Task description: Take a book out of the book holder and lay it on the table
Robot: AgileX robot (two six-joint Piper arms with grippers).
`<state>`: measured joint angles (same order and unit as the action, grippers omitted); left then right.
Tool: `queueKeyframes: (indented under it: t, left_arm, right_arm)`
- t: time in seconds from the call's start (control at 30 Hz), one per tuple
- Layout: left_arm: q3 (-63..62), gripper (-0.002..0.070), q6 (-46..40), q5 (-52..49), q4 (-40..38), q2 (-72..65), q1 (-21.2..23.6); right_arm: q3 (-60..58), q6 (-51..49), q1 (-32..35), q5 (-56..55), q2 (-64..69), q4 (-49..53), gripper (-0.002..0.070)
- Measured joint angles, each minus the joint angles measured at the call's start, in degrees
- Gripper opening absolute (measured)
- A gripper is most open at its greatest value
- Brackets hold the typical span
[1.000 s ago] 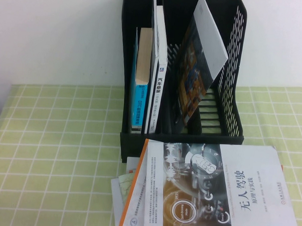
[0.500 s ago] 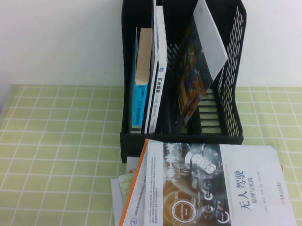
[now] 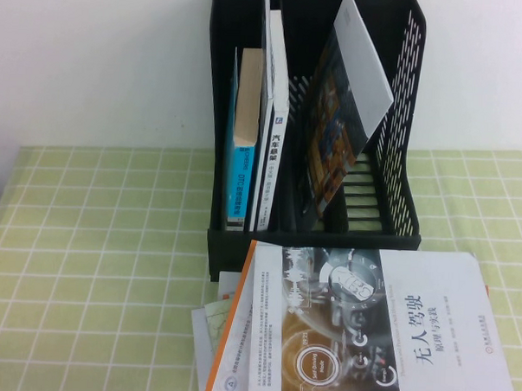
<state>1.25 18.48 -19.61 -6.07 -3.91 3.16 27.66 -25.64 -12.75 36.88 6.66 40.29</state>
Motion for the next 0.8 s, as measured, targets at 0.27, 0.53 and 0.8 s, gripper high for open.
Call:
queueKeyframes:
  t: [0.27,0.53,0.8]
  left_arm:
    - [0.0,-0.0003,0.0,0.0,0.0,0.0,0.0]
    - [0.0,-0.0003,0.0,0.0,0.0,0.0,0.0]
    - [0.0,-0.0003,0.0,0.0,0.0,0.0,0.0]
  right_arm:
    - [-3.1,-6.7,0.4,-3.1,-2.6,-4.4,-0.0002]
    - [-15.5,-4.7,0.4,-14.6,-2.6,-14.0,-0.0001]
    - [-22.9,18.3,6.0,-20.8,-2.6,-26.1,-0.0001]
